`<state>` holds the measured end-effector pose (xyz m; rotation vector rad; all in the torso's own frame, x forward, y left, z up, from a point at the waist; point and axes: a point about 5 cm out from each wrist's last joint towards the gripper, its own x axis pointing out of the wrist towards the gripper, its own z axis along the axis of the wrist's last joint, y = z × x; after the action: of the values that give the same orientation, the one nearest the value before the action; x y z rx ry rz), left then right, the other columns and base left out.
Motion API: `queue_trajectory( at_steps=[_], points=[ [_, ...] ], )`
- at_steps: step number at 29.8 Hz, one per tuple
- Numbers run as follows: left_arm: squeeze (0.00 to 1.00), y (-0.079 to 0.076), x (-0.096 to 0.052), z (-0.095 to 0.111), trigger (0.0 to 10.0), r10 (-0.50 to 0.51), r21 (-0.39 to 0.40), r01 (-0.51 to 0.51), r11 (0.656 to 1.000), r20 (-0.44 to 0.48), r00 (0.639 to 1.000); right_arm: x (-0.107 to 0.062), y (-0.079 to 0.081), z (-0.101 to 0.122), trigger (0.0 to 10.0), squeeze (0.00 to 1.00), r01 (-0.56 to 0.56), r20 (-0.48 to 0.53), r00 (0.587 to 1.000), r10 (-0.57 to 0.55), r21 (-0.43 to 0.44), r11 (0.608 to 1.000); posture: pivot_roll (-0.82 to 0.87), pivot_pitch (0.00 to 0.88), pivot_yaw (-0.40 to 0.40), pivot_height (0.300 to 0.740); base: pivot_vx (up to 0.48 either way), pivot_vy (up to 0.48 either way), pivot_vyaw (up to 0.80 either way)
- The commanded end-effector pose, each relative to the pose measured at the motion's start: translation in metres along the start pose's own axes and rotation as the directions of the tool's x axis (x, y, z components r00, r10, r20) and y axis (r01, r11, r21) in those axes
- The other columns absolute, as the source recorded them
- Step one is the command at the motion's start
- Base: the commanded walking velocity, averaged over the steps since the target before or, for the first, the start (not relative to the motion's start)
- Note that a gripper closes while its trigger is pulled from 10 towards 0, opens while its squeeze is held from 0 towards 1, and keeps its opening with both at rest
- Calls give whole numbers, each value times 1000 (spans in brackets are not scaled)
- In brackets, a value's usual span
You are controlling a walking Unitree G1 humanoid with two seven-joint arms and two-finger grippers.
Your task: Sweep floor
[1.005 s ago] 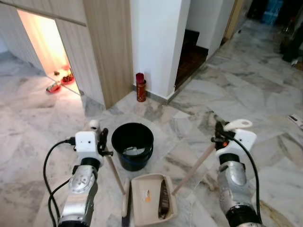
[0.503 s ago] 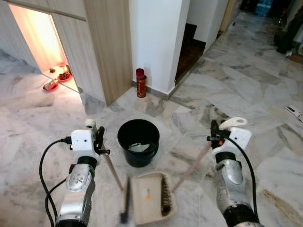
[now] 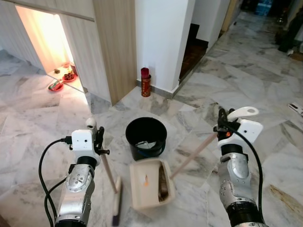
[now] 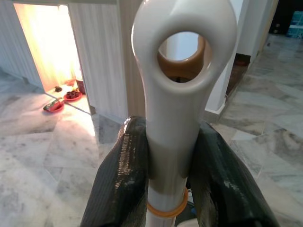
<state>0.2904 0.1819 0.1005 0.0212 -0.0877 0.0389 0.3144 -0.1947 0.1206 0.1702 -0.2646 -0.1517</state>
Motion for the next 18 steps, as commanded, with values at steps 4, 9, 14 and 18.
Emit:
queue_trajectory(
  at_steps=[4, 9, 14, 18],
  points=[
    [0, -6, 4, 5, 10000, -15, -8, 15, 1000, 29, 999, 5, 2, 31, 10000, 0, -6, 113, 994, 6, 0, 1000, 68, 0, -7, 740, 0, 0, 0],
    [0, -6, 4, 5, 10000, -18, -11, 18, 1000, 29, 999, 4, 7, 44, 10000, 0, -27, 137, 990, 26, 7, 1000, 69, 0, -10, 740, 0, 0, 0],
    [0, -6, 4, 5, 10000, -17, -11, 18, 1000, 28, 999, 2, 11, 59, 10000, 0, -42, 164, 986, 39, 15, 999, 64, 0, -10, 740, 0, 0, 0],
    [0, -8, 5, 5, 10000, -22, -8, 22, 1000, 37, 999, 13, 15, 81, 10000, 0, -46, 233, 972, 38, 27, 999, 60, 0, -11, 740, 0, 0, 0]
  ],
)
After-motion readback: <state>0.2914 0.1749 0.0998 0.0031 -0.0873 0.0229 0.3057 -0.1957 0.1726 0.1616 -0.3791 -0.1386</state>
